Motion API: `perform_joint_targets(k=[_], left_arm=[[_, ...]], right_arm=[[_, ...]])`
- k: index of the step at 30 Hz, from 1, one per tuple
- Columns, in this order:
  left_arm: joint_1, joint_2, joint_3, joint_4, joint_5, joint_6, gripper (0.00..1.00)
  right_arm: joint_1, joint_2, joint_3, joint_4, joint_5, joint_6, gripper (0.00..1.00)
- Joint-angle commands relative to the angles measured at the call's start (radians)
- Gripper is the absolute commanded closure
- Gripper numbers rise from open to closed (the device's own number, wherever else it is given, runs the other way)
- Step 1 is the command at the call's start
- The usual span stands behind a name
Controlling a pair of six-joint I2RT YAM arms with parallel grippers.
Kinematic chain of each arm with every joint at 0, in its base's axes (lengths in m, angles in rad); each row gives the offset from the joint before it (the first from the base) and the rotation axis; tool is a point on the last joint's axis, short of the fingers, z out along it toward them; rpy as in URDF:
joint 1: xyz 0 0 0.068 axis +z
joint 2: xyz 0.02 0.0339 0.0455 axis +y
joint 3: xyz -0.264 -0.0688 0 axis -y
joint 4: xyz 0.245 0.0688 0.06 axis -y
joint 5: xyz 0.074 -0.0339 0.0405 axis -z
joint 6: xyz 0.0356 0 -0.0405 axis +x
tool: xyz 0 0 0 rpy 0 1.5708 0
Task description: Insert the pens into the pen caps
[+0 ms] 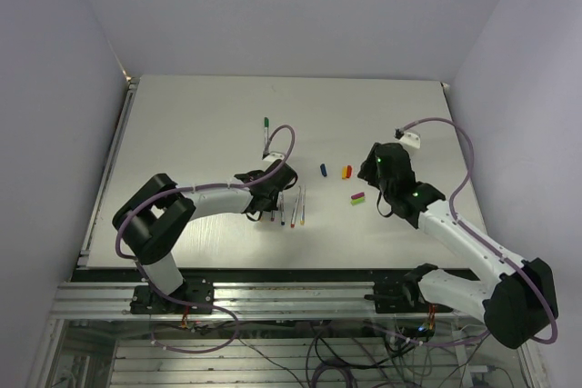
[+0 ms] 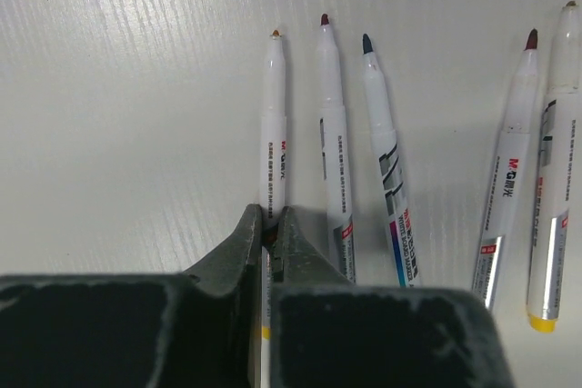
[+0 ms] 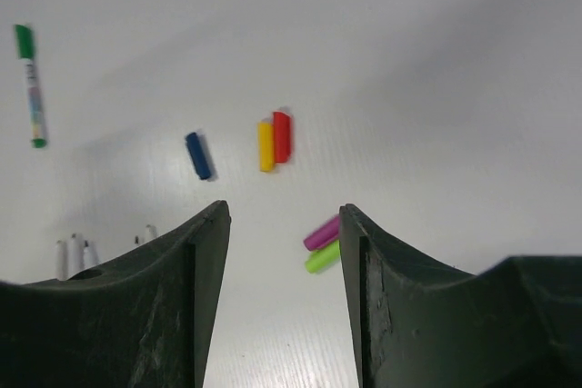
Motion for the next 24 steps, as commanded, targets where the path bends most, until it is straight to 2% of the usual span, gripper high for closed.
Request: perform_joint_targets(k=[1, 7, 16, 24], left_arm=[[-0.007, 0.012, 0.01, -0.089, -0.007, 0.0, 0.93], [-0.007, 0.009, 0.0, -0.113, -0.004, -0.014, 0.93], [-0.007, 0.022, -0.02, -0.106, 0.018, -0.047, 0.93], [-0.007, 0.032, -0.036, -0.107, 0.029, -0.048, 0.93]], right_arm=[[-0.001, 0.056, 0.066, -0.209, 0.091, 0.122, 0.49], [0.0, 0.166, 0.099, -0.361, 0.05, 0.211, 0.47], [0.002, 0.281, 0.122, -0.406, 0.016, 0.22, 0.49], [0.002, 0.327, 0.115, -0.365, -0.029, 0.211, 0.5]])
